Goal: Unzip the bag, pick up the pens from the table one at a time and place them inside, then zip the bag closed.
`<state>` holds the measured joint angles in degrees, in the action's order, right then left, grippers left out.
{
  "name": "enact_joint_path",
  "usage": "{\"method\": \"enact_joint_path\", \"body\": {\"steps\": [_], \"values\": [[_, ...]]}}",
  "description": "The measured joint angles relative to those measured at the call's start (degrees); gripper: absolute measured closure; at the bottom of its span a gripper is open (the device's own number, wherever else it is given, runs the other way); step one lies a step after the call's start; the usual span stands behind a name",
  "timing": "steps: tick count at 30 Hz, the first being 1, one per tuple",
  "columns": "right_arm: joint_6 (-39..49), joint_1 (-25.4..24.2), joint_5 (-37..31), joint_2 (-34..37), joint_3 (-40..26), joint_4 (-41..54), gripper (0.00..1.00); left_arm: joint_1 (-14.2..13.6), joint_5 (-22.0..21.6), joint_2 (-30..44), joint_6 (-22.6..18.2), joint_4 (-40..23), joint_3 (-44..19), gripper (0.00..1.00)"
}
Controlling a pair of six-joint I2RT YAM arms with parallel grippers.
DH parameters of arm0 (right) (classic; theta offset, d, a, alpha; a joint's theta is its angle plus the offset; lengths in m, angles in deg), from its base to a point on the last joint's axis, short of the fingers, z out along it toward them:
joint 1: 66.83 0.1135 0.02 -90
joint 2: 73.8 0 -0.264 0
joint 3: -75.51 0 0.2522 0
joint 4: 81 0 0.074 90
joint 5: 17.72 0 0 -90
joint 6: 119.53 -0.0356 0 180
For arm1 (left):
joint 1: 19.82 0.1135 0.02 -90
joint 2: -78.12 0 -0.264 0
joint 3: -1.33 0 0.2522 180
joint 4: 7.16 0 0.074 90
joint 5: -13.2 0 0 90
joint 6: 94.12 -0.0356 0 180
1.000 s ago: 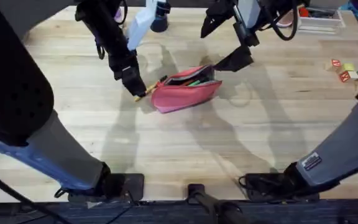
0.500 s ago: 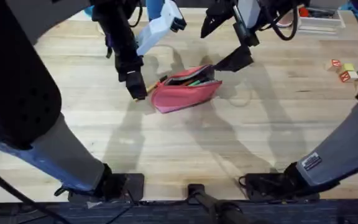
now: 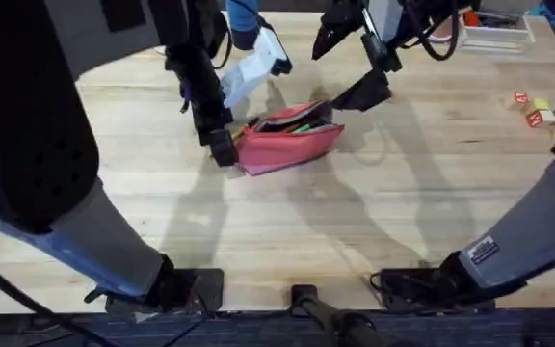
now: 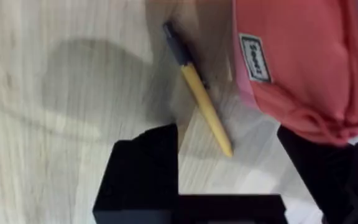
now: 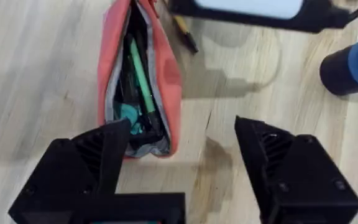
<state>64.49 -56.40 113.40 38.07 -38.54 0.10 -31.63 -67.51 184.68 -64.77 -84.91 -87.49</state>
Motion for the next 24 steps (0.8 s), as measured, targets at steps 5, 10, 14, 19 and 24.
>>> {"method": "enact_joint_path", "body": {"steps": [5,10,14,19,24], "values": [[-0.3,0.0,0.0,0.0,0.0,-0.2,0.005,-1.2,-1.3,-0.9,0.3,3.4,2.8,0.003],[-0.6,0.0,0.0,0.0,0.0,-1.5,0.005,-3.3,-5.2,-2.6,0.6,7.4,5.7,0.161],[-0.6,0.0,0.0,0.0,0.0,-2.7,0.005,-4.9,-8.1,-3.8,0.7,9.6,7.7,0.238],[-0.6,0.0,0.0,0.0,0.0,-3.3,0.005,-6.1,-9.1,-4.8,0.7,10.2,9.1,0.466],[-0.6,0.0,0.0,0.0,0.0,-3.3,0.005,-6.7,-9.1,-5.0,0.6,9.6,9.4,0.770]]}}
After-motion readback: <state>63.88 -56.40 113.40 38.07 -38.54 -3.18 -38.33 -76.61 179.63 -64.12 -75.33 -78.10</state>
